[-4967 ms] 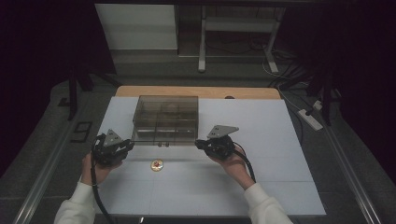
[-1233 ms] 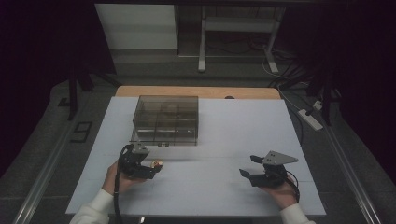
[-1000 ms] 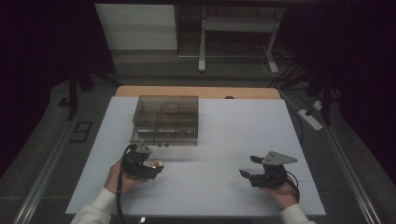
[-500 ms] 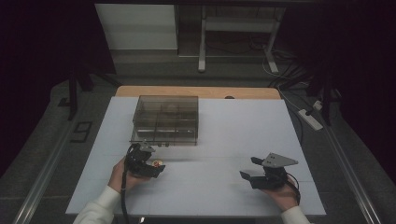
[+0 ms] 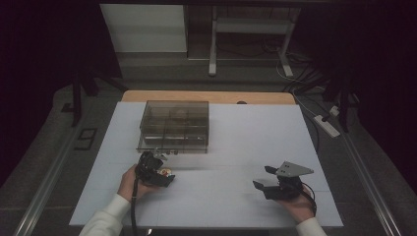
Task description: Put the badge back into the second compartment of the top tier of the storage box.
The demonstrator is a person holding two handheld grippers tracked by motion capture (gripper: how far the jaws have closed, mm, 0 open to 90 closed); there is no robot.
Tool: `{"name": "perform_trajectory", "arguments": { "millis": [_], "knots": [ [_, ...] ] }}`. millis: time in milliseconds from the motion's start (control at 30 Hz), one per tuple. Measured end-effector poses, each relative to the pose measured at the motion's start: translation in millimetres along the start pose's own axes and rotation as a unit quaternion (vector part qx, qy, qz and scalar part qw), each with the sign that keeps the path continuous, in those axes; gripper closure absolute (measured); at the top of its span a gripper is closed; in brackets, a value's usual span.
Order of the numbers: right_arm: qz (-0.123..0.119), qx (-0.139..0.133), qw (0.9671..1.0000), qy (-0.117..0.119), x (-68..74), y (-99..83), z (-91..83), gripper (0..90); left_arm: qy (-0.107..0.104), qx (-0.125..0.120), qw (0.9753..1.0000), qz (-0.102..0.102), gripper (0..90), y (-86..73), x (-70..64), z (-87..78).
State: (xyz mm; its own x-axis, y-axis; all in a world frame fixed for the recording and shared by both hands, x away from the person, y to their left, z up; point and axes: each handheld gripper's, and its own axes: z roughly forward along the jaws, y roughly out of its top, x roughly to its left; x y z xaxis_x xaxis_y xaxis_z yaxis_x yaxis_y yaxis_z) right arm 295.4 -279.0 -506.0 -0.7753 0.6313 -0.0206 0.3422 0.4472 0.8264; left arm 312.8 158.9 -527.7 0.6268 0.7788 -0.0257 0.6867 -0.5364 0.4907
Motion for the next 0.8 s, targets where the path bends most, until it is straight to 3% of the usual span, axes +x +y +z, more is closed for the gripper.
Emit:
{"name": "perform_trajectory", "arguments": {
  "millis": [233,333,367,800],
  "knots": [
    [0.001,0.001,1.0,-0.001,0.1,-0.3,0.6,26.1,-0.012,-0.001,0.9999,0.002,30.1,-0.8,0.5,-1.6],
    [0.0,0.001,1.0,-0.001,0.6,-0.3,0.8,26.1,-0.014,-0.003,0.9999,0.004,39.0,-1.3,0.5,-3.1],
    [0.0,0.001,1.0,-0.002,0.6,-0.2,0.5,26.2,-0.014,-0.004,0.9999,0.003,45.6,-1.7,1.0,-3.6],
    [0.0,0.001,1.0,-0.002,-0.3,-0.4,0.1,26.2,-0.019,-0.01,0.9998,0.004,46.8,-3.2,2.8,-4.4]
  ]
}}
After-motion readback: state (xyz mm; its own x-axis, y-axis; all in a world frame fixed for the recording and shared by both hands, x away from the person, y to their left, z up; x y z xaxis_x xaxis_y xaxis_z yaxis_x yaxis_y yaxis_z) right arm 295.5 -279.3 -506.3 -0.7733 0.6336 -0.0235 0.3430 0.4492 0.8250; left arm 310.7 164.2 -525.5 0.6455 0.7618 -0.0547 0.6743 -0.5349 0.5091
